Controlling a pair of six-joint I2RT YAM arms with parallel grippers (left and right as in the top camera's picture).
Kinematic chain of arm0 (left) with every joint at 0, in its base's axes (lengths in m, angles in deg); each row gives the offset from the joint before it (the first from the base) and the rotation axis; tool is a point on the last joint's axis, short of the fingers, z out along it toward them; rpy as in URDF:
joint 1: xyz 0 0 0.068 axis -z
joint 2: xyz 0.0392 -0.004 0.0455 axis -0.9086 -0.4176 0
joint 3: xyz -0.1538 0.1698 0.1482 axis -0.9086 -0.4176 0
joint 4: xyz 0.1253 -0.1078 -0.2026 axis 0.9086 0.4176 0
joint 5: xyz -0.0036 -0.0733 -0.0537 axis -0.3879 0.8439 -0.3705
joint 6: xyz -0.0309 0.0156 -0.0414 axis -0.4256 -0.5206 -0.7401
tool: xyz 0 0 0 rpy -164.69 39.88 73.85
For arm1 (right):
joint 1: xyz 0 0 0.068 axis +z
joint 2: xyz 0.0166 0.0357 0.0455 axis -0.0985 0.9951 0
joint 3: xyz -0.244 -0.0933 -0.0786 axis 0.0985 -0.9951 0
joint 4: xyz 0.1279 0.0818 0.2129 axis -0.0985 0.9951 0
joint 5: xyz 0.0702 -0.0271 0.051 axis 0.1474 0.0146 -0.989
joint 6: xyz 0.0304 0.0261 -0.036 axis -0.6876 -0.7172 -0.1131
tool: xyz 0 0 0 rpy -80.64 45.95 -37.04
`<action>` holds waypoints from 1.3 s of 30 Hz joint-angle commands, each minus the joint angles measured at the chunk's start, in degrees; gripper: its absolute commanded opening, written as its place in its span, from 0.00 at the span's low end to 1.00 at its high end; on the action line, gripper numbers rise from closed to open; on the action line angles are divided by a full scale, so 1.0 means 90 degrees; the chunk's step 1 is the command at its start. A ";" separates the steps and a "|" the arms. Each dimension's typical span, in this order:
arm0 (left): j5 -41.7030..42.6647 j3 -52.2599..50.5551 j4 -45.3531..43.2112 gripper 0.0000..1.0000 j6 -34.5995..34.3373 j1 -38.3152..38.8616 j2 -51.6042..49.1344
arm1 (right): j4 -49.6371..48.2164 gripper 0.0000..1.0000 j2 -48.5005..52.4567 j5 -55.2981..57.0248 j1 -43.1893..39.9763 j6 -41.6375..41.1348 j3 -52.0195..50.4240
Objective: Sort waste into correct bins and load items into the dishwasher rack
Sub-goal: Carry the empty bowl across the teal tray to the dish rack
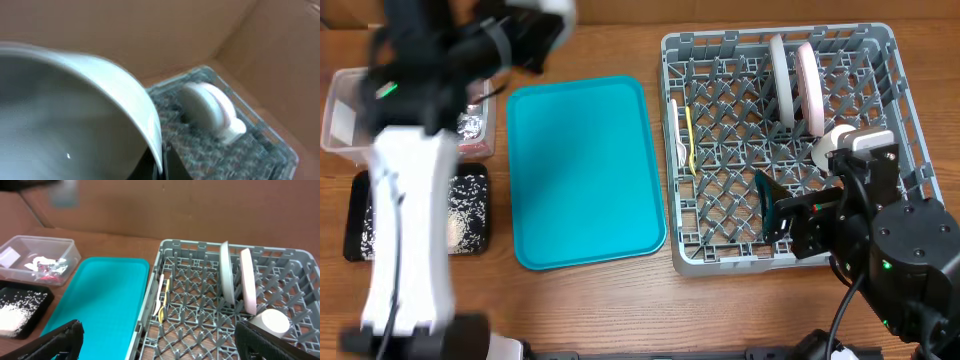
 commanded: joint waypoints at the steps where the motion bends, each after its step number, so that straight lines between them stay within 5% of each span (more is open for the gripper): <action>1: 0.2344 -0.0002 -0.1377 0.04 -0.1054 0.0483 -0.1467 | -0.0029 1.00 -0.0044 0.0068 -0.0012 0.0000 0.0044; 9: 0.4449 -0.0002 -0.2344 0.04 -0.0197 0.1190 -0.2883 | -0.0029 1.00 -0.0044 0.0068 -0.0012 0.0000 0.0044; 21: 0.4738 -0.0015 -0.2336 0.04 0.0488 0.1783 -0.3376 | -0.0029 1.00 -0.0044 0.0068 -0.0012 0.0000 0.0044; 26: 0.3410 -0.0015 -0.2871 0.05 -0.0838 0.2062 -0.3381 | -0.0029 1.00 -0.0044 0.0068 -0.0012 0.0000 0.0044; 32: 0.2174 -0.0015 -0.4753 0.04 -0.3614 0.2140 -0.3383 | -0.0029 1.00 -0.0044 0.0068 -0.0012 0.0000 0.0044; 39: 0.1654 -0.0194 -0.5438 0.05 -0.4835 0.2140 -0.3395 | -0.0032 1.00 -0.0044 0.0066 -0.0012 0.0000 0.0044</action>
